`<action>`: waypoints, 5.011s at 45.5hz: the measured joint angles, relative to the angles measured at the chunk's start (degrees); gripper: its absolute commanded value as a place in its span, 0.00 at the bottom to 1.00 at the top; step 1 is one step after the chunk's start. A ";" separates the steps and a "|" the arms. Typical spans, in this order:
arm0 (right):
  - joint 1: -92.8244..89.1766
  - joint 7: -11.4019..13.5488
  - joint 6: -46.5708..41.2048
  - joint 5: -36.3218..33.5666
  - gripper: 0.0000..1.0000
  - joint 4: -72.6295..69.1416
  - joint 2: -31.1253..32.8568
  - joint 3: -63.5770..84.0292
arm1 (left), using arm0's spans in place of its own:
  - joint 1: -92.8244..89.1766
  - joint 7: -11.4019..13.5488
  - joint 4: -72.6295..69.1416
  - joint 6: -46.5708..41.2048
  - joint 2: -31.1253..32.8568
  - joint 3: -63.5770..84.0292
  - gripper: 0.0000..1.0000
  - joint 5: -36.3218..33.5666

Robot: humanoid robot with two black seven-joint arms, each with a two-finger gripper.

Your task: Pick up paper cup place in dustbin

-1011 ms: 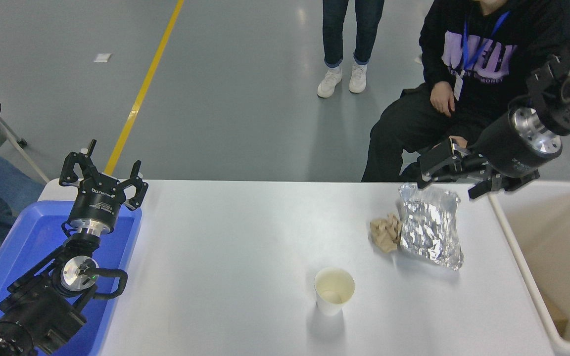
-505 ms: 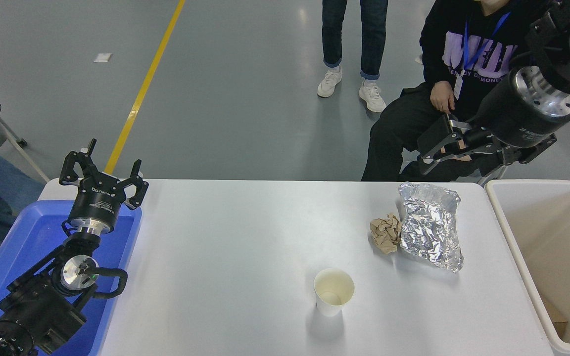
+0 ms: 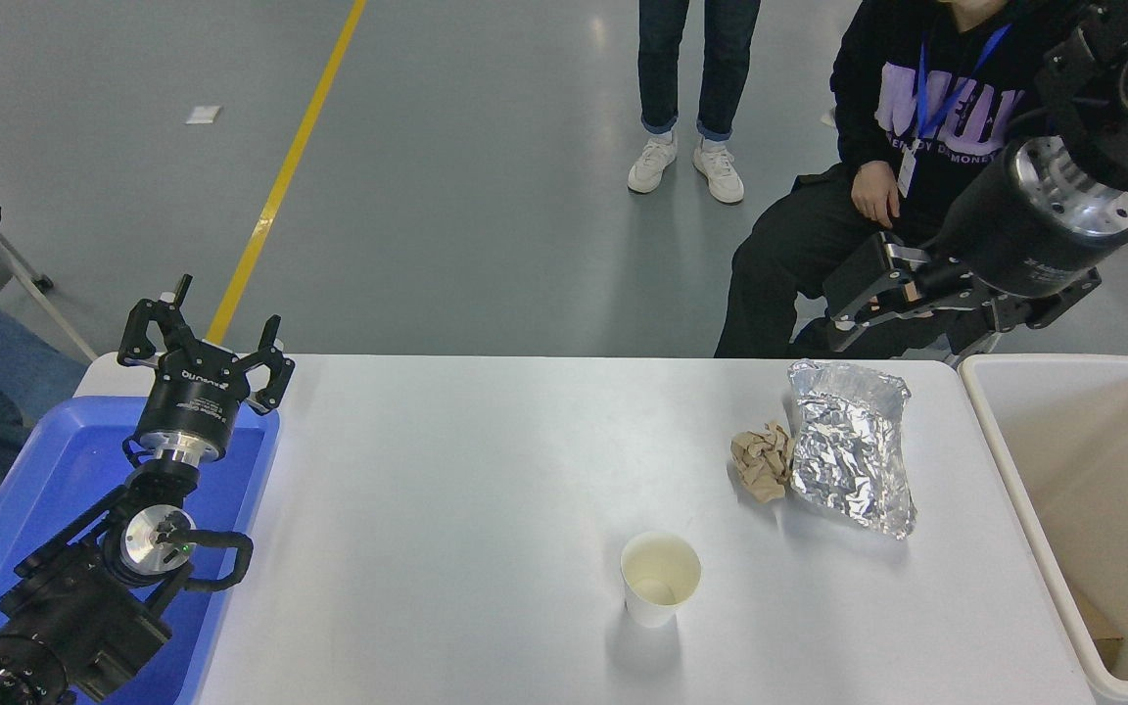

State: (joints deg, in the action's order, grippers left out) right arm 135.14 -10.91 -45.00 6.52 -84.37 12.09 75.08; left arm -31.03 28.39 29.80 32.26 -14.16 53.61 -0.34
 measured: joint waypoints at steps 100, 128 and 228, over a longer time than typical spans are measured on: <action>-45.18 20.48 33.86 -10.10 0.49 9.91 -9.06 -22.19 | -0.17 0.00 -0.03 0.00 0.01 0.00 0.98 0.00; -46.84 20.50 33.91 -12.45 0.00 9.63 -9.19 -24.79 | -0.17 0.00 -0.04 0.00 0.01 0.00 0.98 -0.01; 3.77 20.15 0.35 -18.15 0.00 -1.11 0.19 -8.07 | -0.17 0.00 -0.01 0.00 0.01 0.00 0.98 -0.01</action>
State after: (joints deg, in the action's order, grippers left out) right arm 138.91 9.23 -44.65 -11.63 -85.47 12.28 67.02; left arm -31.20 28.39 29.79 32.26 -14.15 53.62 -0.35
